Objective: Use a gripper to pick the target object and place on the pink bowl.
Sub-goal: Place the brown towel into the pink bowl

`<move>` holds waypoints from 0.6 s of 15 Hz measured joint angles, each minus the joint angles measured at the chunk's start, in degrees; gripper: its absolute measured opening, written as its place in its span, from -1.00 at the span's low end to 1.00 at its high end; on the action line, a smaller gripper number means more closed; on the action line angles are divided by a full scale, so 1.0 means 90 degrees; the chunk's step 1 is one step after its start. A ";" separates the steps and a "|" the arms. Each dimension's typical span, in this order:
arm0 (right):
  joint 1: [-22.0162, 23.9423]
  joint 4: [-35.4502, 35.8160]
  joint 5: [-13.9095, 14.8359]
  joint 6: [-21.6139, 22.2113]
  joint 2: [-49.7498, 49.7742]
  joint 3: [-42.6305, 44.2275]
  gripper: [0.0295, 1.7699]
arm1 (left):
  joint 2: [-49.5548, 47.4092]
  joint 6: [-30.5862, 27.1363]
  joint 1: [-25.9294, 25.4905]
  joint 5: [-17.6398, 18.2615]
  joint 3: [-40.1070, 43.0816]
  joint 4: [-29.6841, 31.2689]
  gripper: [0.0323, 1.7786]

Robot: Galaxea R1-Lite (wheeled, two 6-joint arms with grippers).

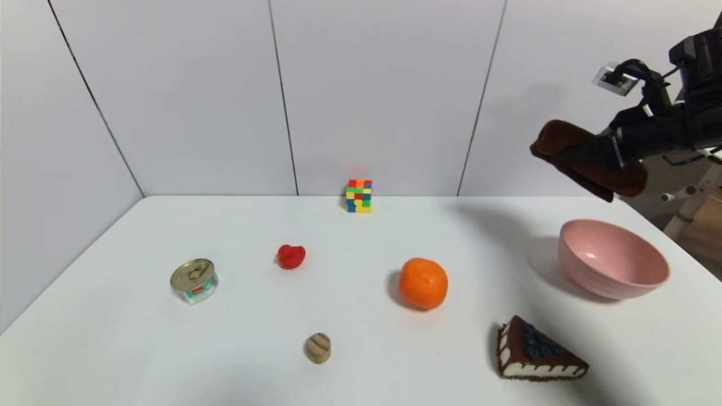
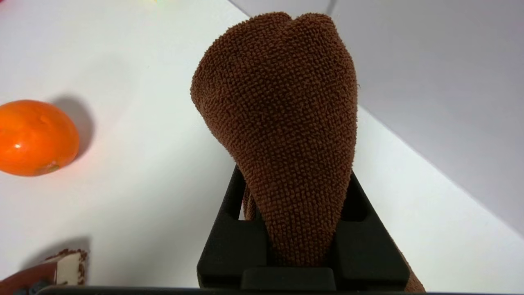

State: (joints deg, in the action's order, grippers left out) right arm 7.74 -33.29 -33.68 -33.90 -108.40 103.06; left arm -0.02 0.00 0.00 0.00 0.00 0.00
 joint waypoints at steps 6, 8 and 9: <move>0.0416 0.0022 -0.0020 0.0089 0.0328 -0.1096 -0.62 | 0.0000 0.0000 0.0000 0.0000 0.0000 0.0000 1.00; 0.0498 0.0053 -0.0027 0.0089 0.0367 -0.1409 -0.62 | 0.0000 0.0000 -0.0003 0.0003 0.0000 0.0000 1.00; 0.0551 0.0068 -0.0034 0.0089 0.0372 -0.1556 -0.62 | 0.0000 0.0000 -0.0003 0.0000 0.0000 0.0000 1.00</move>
State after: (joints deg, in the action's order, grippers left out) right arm 12.70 -32.68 -33.99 -33.10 -105.05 89.05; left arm -0.02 0.00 -0.02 0.00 0.00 0.00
